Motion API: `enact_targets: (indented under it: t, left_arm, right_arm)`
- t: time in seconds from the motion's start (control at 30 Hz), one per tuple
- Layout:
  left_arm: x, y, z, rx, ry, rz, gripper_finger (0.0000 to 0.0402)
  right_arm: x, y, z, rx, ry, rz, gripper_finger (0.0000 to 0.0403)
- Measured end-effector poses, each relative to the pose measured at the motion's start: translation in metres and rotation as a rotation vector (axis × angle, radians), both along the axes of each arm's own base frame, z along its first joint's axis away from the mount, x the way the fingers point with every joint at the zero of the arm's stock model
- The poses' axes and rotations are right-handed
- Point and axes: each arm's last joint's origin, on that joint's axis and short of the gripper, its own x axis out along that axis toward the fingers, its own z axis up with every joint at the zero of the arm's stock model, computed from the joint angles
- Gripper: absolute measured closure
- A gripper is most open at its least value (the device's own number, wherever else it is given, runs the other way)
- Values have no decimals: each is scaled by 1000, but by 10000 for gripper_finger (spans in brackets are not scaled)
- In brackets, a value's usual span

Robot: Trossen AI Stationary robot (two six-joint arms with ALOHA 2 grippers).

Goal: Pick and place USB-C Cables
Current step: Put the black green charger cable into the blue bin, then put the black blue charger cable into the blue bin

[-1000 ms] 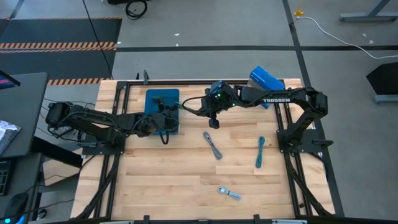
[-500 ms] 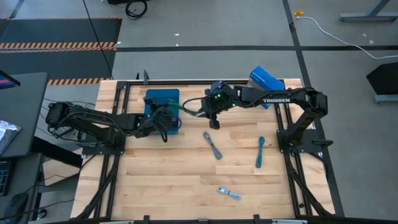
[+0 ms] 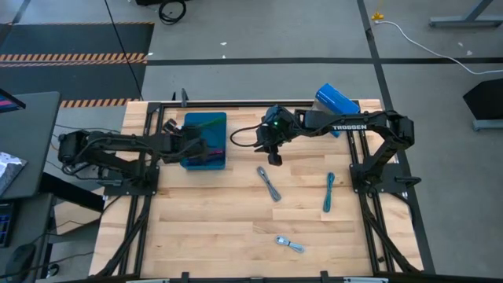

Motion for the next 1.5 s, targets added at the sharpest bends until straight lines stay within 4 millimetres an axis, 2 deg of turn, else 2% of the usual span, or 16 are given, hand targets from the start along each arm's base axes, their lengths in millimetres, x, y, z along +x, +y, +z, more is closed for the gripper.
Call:
enact_targets:
  t: [0.1, 0.37, 0.67, 0.8, 0.93, 1.03, 1.17, 1.33, 1.5]
  left_arm:
    - [-5, 4, -2, -68, -12, 44, 386]
    - [-1, 4, -4, -213, -104, 39, 360]
    - [0, 3, -5, -261, -137, 50, 277]
    - [1, 3, -4, -251, -104, -1, 242]
    - [13, 2, 14, -244, -68, -154, 222]
    - [28, -4, 33, -207, -82, -316, 219]
    - [50, -20, 57, -149, -162, -612, 226]
    - [63, -43, 68, -170, -263, -946, 234]
    - [66, -53, 70, -178, -300, -1078, 234]
  right_arm:
    - [0, 0, 0, 0, 0, -1, 311]
    - [-1, 0, -1, 10, 12, -10, 313]
    - [-2, 0, -2, 18, 26, -16, 313]
    - [-2, 0, -2, 26, 26, -25, 313]
    - [-3, 0, -3, 104, 52, -97, 313]
    - [-5, 0, -5, 169, 90, -226, 313]
    - [-16, 8, -14, 191, 260, -334, 313]
    - [-34, 24, -25, 161, 508, -433, 305]
    - [-53, 42, -29, 151, 738, -446, 300]
